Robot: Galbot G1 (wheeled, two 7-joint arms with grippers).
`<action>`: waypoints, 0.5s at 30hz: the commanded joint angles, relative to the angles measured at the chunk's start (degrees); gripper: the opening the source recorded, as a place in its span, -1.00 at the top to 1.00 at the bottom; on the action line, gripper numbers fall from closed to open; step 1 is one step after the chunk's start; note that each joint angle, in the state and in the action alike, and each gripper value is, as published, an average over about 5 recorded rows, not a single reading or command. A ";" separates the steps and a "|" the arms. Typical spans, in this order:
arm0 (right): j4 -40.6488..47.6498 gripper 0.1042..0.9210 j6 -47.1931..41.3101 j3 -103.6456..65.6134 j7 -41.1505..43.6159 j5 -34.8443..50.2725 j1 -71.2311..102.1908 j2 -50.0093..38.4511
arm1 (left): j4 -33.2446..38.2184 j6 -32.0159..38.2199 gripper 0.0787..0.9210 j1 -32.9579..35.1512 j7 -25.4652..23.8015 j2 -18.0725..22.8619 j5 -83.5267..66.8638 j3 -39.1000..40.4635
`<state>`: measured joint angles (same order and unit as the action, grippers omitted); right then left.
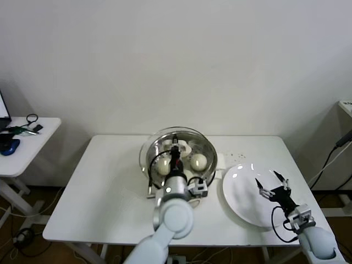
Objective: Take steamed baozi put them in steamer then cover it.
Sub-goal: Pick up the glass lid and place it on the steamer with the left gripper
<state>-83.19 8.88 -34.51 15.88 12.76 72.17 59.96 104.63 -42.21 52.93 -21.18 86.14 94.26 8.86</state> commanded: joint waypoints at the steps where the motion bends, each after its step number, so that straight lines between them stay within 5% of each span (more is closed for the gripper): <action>1: 1.63 -0.76 0.29 -0.27 0.33 -0.80 -0.24 0.31 | -5.80 -2.79 0.83 -0.54 0.33 5.70 1.07 0.88; 15: 1.70 -0.76 0.66 -0.77 0.83 -0.92 0.02 0.65 | -9.82 -2.79 0.83 -2.50 2.14 6.67 1.26 0.08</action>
<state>-81.90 9.45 -35.20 16.60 12.04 72.31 60.60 97.69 -42.20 51.02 -19.67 91.42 95.01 8.72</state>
